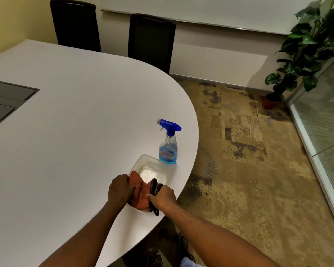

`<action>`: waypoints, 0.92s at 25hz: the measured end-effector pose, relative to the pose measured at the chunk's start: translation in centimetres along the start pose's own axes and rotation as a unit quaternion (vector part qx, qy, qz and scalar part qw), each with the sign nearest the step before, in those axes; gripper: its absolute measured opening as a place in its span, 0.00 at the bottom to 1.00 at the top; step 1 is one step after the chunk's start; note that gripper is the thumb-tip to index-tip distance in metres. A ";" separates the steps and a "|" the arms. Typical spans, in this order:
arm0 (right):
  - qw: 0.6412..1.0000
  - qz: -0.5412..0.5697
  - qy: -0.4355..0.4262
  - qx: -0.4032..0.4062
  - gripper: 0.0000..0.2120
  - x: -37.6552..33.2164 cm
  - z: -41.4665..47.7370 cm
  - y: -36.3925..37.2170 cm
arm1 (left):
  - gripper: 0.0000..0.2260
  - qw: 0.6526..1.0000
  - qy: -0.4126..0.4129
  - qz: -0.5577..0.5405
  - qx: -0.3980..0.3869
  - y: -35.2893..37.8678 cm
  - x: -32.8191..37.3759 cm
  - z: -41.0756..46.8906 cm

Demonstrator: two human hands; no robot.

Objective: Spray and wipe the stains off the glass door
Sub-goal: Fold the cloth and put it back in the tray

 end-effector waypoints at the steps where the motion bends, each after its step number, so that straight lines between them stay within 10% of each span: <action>1: 1.000 0.002 0.000 -0.004 0.25 0.0 0.1 -0.2 | 0.11 1.000 0.000 0.014 0.003 0.1 0.0 0.0; 9: 0.998 -0.025 0.004 -0.057 0.32 0.4 1.3 -0.7 | 0.16 0.998 -0.019 0.038 0.041 0.3 -0.1 1.0; 23: 0.976 -0.198 -0.082 -0.038 0.16 0.4 2.3 0.0 | 0.24 0.991 -0.057 0.118 0.010 1.3 0.6 0.7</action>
Point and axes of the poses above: each hand's wrist, its own z-axis towards the middle knuckle, its own y-axis out of the palm, x = y × z, the point moved 1 cm from there along z, towards the middle knuckle, and after that the axes turned 13 degrees about -y, right-handed, at the moved point
